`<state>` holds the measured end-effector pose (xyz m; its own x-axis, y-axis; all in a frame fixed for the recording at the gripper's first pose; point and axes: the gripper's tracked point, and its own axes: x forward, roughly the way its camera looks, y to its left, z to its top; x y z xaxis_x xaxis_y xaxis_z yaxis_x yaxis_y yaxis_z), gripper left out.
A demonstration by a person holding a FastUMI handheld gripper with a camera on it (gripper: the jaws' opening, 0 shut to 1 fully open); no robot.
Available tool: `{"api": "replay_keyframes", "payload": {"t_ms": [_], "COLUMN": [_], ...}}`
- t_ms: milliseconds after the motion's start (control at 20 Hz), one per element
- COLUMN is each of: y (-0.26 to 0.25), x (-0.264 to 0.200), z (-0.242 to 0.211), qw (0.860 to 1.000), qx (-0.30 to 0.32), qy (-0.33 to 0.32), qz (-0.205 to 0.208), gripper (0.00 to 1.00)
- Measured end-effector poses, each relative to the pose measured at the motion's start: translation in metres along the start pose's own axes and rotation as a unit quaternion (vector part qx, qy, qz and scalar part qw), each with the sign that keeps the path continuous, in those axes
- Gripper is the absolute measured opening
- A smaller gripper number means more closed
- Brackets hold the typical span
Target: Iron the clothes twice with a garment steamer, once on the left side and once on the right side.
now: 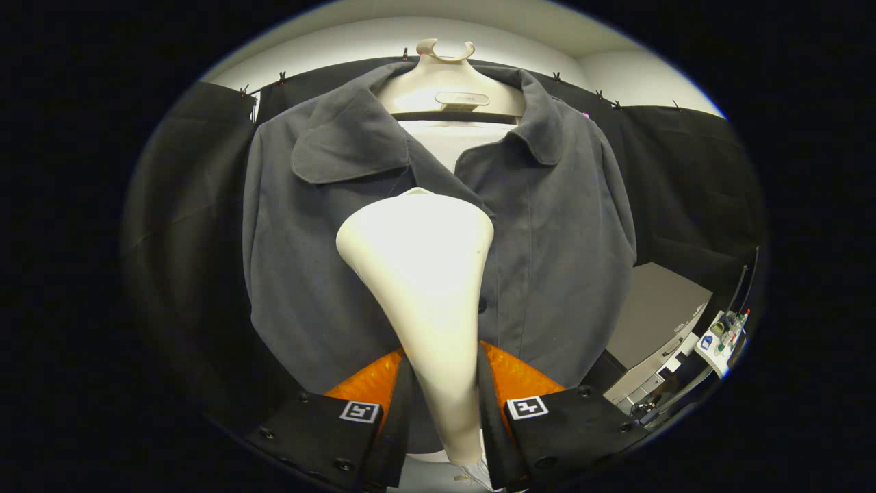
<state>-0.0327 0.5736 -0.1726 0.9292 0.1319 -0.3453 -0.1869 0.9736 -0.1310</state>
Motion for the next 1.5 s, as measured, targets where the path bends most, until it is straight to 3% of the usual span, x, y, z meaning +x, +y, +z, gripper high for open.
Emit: {"api": "replay_keyframes", "payload": {"t_ms": [1500], "y": [-0.004], "x": [0.021], "z": [-0.150], "qw": [0.988], "qx": [-0.023], "qy": [0.152], "qz": [0.010], "gripper": [0.54]}}
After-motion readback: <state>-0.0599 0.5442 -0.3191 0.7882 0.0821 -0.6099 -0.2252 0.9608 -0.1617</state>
